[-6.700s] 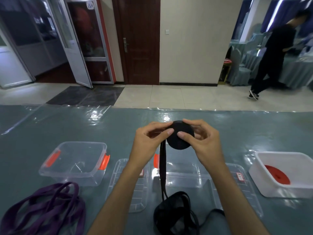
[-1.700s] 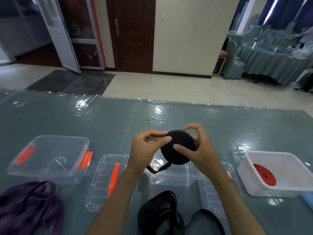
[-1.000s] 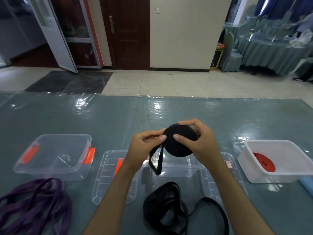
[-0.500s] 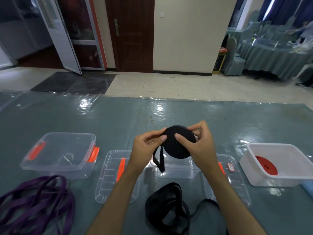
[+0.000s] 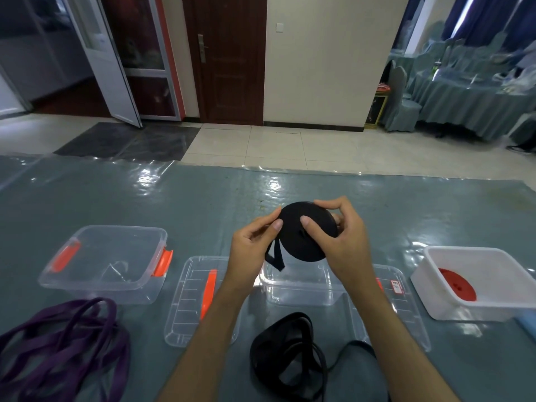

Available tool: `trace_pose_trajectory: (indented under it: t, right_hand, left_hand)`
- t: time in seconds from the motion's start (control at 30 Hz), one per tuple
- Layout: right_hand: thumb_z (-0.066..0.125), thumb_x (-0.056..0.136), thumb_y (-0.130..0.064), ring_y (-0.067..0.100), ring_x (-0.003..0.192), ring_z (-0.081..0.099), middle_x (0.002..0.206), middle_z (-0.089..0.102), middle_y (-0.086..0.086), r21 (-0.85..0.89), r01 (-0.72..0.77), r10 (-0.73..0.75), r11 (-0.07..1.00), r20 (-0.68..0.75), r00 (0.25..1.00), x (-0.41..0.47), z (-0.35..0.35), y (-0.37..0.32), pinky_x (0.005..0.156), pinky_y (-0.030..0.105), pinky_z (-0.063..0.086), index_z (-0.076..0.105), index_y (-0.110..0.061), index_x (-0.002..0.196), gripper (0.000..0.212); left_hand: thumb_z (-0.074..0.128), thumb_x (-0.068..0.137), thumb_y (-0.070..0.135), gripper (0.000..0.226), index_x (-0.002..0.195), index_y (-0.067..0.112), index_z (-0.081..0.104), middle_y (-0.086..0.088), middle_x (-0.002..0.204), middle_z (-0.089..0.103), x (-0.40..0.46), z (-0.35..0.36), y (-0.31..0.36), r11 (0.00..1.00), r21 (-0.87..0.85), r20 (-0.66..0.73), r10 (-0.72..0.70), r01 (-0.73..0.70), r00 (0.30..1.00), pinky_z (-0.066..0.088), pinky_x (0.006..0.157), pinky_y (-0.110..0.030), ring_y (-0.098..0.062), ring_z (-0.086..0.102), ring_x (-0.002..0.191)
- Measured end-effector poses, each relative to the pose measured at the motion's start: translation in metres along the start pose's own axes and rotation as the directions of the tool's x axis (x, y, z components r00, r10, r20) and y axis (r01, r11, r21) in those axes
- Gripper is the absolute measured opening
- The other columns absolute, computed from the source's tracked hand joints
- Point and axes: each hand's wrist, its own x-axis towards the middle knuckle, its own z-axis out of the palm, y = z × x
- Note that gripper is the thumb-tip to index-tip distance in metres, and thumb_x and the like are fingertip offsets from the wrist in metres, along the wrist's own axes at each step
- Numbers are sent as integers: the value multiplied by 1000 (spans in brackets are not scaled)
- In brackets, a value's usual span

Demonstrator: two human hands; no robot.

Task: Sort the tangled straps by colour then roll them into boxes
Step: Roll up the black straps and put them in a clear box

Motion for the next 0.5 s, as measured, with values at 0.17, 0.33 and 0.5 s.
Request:
trace_pose_trajectory:
  t: [0.17, 0.33, 0.5]
  right_hand:
    - [83, 88, -15, 18, 80, 78, 86, 79, 2, 58, -56, 57, 997, -17, 998, 0, 9, 0, 69, 44, 65, 63, -15, 106, 27]
    - [83, 87, -15, 18, 84, 78, 88, 80, 2, 42, -72, 71, 996, 34, 997, -1, 10, 3, 73, 44, 64, 62, -15, 106, 28]
    - [81, 88, -12, 27, 85, 78, 91, 80, 9, 110, -110, 101, 988, 87, 991, -2, 7, 4, 76, 56, 63, 61, -12, 109, 29]
  left_hand:
    - [64, 102, 16, 41, 143, 24, 62, 0, 138, 68, -5, -3, -5, 996, 80, 64, 29, -34, 998, 46, 113, -35, -16, 60, 133]
    - [60, 103, 11, 33, 135, 17, 67, 4, 131, 72, -4, -17, 3, 997, 27, 75, -70, 68, 995, 50, 108, -24, -10, 64, 127]
    - [73, 89, 12, 40, 129, 7, 71, -9, 123, 76, 4, -32, 10, 974, -61, 112, -209, 217, 971, 52, 107, -30, -21, 70, 120]
